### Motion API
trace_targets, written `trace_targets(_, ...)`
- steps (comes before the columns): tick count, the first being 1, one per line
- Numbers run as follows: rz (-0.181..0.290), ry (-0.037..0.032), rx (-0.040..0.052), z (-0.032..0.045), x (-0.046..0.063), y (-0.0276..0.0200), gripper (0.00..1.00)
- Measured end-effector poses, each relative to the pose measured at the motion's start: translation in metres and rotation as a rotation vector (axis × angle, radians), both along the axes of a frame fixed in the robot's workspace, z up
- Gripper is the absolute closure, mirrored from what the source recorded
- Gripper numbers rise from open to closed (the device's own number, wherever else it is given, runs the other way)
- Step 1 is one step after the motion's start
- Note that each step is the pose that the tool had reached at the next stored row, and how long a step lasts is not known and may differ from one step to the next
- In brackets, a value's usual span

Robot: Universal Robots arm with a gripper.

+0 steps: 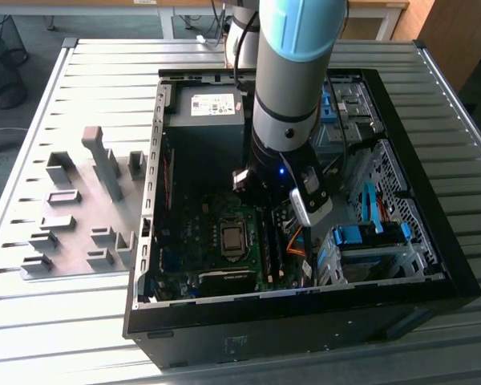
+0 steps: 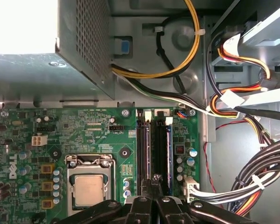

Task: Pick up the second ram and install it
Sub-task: 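Press down the second ram until it locks into place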

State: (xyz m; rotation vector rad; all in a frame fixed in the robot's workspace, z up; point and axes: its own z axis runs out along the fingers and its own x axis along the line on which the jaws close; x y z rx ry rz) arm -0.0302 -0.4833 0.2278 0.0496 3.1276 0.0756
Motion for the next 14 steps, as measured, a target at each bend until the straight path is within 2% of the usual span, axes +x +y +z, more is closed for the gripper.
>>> trace_targets(14,0.000,0.0003,-0.0007,-0.0097,0.0000,-0.0001,0.90)
